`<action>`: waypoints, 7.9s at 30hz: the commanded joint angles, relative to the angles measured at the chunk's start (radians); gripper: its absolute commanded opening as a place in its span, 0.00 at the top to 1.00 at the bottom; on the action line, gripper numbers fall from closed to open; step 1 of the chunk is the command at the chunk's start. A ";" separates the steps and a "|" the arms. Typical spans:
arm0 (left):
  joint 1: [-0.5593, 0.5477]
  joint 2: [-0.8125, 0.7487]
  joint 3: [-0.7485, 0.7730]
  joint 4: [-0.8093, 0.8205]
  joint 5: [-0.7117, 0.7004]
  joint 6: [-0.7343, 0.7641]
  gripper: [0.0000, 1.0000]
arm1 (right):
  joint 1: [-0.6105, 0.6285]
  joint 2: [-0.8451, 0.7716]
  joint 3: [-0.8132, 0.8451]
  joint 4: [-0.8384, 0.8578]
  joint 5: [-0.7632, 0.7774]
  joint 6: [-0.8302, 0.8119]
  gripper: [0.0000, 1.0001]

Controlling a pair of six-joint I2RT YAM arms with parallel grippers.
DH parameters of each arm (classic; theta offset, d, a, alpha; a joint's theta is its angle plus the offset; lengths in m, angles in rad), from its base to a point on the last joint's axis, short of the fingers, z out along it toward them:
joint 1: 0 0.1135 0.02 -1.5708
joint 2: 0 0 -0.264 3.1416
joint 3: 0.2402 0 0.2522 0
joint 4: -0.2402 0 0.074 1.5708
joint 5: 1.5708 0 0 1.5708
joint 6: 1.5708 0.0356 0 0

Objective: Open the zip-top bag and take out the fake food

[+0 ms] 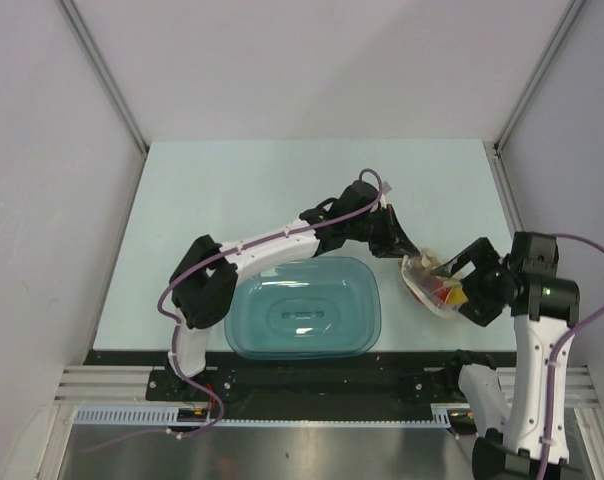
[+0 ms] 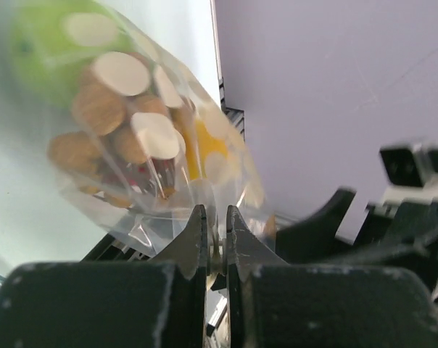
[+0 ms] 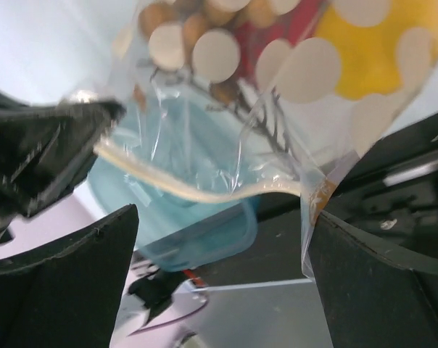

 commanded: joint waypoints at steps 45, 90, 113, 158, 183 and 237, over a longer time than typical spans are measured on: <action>0.052 0.000 0.068 0.011 -0.048 -0.036 1.00 | 0.298 -0.022 -0.341 0.219 -0.014 0.019 0.47; -0.030 -0.106 -0.146 0.024 -0.091 -0.252 1.00 | 0.011 -0.079 -0.412 0.317 -0.277 0.452 0.00; -0.014 -0.200 -0.324 0.093 -0.009 -0.272 0.65 | -0.057 0.027 -0.259 0.356 -0.116 0.250 1.00; -0.027 -0.148 -0.374 0.482 0.002 -0.551 1.00 | 0.043 0.104 -0.062 0.168 -0.239 0.197 0.21; -0.071 -0.212 -0.460 0.476 -0.099 -0.645 1.00 | 0.179 -0.229 -0.355 0.422 -0.176 0.596 0.60; -0.091 -0.280 -0.588 0.499 -0.156 -0.735 1.00 | 0.152 -0.205 -0.335 0.385 -0.075 0.494 1.00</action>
